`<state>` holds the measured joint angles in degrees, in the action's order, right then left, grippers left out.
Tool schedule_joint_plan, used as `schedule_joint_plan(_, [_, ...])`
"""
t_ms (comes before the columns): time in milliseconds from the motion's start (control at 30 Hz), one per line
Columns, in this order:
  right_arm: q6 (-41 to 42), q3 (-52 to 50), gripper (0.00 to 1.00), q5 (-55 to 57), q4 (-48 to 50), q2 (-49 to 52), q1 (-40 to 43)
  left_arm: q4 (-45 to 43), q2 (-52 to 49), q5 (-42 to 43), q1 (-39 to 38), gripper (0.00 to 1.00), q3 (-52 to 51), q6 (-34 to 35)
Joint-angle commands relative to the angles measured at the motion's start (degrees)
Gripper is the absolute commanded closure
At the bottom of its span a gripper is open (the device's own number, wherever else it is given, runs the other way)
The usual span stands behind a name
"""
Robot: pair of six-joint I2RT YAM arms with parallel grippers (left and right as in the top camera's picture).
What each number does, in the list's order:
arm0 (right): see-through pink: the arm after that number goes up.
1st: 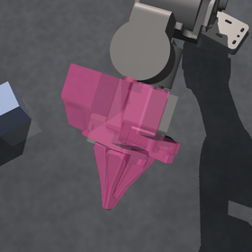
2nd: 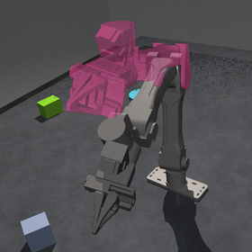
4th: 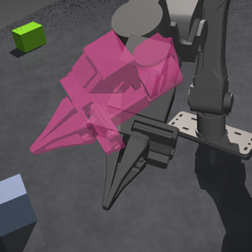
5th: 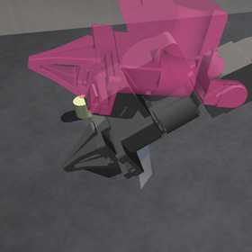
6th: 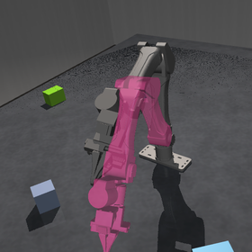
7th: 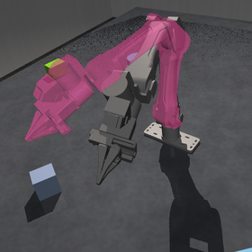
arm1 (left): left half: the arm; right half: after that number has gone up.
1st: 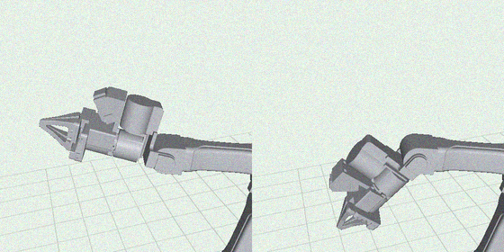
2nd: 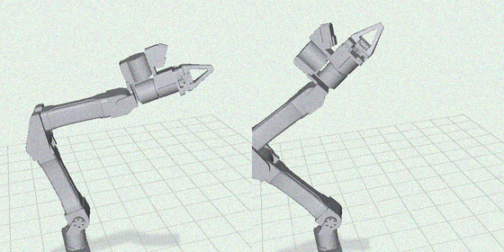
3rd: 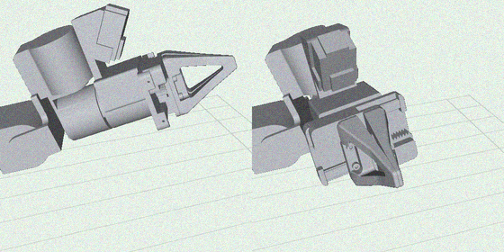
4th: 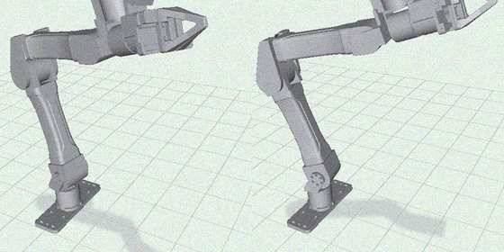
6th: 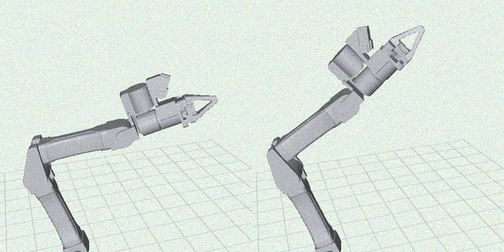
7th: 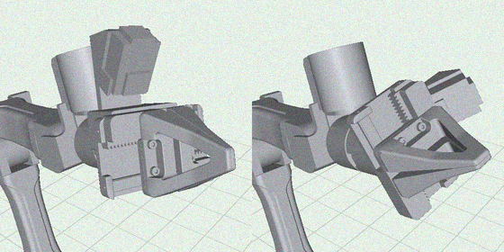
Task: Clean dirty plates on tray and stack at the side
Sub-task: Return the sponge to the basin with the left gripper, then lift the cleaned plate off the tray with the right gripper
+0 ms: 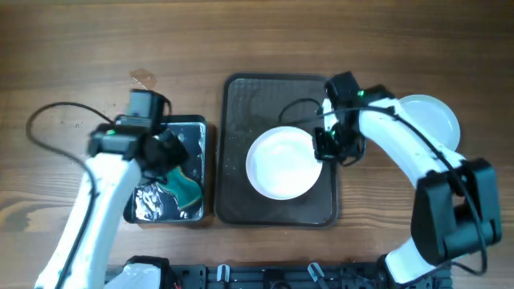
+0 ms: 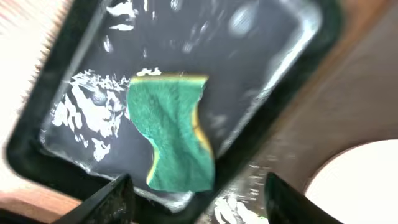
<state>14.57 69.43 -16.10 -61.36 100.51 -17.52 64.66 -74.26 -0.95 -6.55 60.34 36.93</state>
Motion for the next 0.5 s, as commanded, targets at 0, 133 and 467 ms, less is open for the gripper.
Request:
schedule_joint_plan(0, [-2.8, 11.67, 0.96, 2.25, -8.76, -2.8, -2.84, 3.76, 8.09, 0.52, 4.79, 0.27, 6.8, -0.5])
schedule_joint_plan(133, [-0.42, 18.03, 0.96, 2.86, -11.28, -1.92, -9.42, 4.94, 16.2, 2.91, 10.23, 0.0, 10.25, -0.48])
schedule_joint_plan(467, [7.93, 31.71, 0.96, 10.25, 2.97, 11.65, -26.25, 4.94, 28.92, 4.55, 12.83, 0.0, 10.45, -0.5])
